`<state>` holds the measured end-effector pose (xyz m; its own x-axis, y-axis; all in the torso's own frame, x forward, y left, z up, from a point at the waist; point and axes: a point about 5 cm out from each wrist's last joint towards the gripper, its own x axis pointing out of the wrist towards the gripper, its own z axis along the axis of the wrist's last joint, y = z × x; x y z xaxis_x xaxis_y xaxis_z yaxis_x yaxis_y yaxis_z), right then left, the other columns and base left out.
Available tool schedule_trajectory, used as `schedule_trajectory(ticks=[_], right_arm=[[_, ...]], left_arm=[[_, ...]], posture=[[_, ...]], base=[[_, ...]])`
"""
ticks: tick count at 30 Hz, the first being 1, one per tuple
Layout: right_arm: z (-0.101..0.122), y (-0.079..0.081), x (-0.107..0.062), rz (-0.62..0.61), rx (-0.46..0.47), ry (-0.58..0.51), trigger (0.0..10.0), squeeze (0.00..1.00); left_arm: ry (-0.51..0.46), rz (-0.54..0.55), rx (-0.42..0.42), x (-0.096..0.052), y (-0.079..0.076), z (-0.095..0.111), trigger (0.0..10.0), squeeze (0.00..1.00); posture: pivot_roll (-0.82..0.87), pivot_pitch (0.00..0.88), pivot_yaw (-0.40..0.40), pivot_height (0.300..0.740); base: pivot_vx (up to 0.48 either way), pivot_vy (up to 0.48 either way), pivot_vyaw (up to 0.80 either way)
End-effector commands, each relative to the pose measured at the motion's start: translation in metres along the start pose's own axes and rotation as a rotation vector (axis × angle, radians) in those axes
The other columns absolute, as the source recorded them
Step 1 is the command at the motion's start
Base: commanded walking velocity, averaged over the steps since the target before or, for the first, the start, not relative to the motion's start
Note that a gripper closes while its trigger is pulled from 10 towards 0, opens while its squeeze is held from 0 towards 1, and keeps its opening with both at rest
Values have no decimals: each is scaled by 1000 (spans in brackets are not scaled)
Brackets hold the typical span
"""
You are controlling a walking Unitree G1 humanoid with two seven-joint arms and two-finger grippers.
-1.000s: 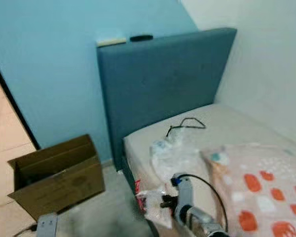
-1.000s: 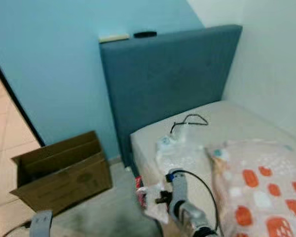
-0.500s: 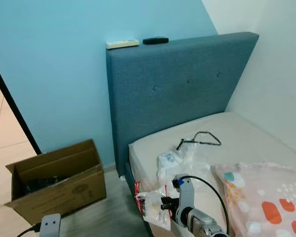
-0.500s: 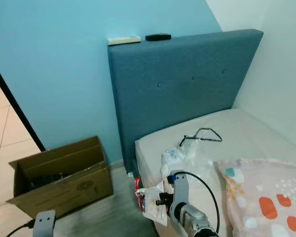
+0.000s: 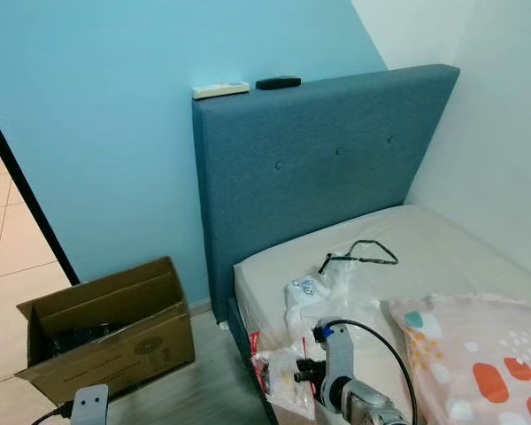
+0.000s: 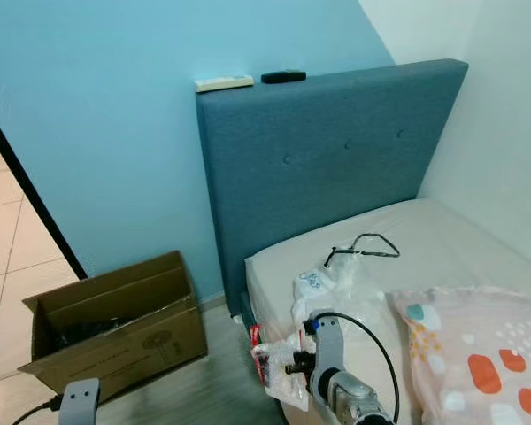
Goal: Clean up the room
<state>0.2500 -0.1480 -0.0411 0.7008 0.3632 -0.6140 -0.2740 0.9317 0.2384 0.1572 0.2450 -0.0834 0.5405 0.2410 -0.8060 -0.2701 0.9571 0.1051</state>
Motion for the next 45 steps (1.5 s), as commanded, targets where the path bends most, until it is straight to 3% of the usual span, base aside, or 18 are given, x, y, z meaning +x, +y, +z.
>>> schedule_trajectory(ticks=[1, 22, 32, 45], right_arm=[[-3, 3, 0, 17, -45, 12, 10000, 0], [-7, 11, 2, 71, -75, 31, 10000, 0], [-3, 13, 3, 86, -95, 25, 10000, 0], [10, 13, 6, 62, -130, -2, 10000, 0]], left_arm=[[32, 3, 11, -1, 1, -8, 10000, 0], [46, 7, 15, -3, 3, -14, 10000, 0], [31, -5, 17, 0, -7, -5, 10000, 0], [35, 0, 17, -1, -6, -8, 10000, 0]], posture=[[52, 0, -35, 740], [46, 0, -42, 740], [47, 0, -44, 740], [46, 0, -40, 740]], base=[[0, 0, 725], [0, 0, 729], [0, 0, 727], [0, 0, 672]])
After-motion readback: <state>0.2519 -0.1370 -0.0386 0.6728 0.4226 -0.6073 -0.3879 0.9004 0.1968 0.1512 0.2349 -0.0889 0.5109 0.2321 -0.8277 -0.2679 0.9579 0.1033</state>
